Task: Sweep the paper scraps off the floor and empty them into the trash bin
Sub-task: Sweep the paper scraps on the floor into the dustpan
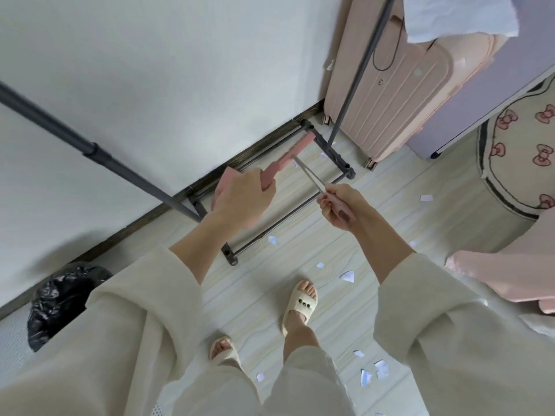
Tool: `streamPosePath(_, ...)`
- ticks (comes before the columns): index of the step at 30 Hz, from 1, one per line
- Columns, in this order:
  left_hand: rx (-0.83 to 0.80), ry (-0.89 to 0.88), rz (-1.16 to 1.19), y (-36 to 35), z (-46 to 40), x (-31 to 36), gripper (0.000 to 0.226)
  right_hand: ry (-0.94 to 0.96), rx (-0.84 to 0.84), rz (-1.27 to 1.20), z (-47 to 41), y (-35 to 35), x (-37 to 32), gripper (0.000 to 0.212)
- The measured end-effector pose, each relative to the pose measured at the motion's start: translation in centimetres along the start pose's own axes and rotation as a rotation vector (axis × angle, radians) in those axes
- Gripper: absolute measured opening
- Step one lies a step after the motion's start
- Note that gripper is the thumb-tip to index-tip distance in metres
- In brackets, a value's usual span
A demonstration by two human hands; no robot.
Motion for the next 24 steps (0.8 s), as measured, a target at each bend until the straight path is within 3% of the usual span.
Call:
streamPosePath(8,0.078,0.017,-0.026,-1.5,-5.0,2.8,0.02,-0.115,-0.078,0.061,-6.5,1.7,-4.2,0.026)
streamPosePath(16,0.083,0.029,0.029,-1.9,-6.9,4.4,0.022,-0.167,0.006,-0.318,-3.3,3.3,-8.2,0.025)
streamPosePath(24,0.064,-0.012,-0.063,-3.0,-7.8,4.2,0.025,-0.112,0.061,-0.147,1.0,4.8,-9.4,0.017)
Point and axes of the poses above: each hand's wrist, its own z-axis away from the middle knuckle, its own y-axis out of the back of the hand, x = y × z, the point moved 7 cm from there along -z, towards the middle knuckle, and after that the axes turned 2 degrees about y, right-handed, at the moved point
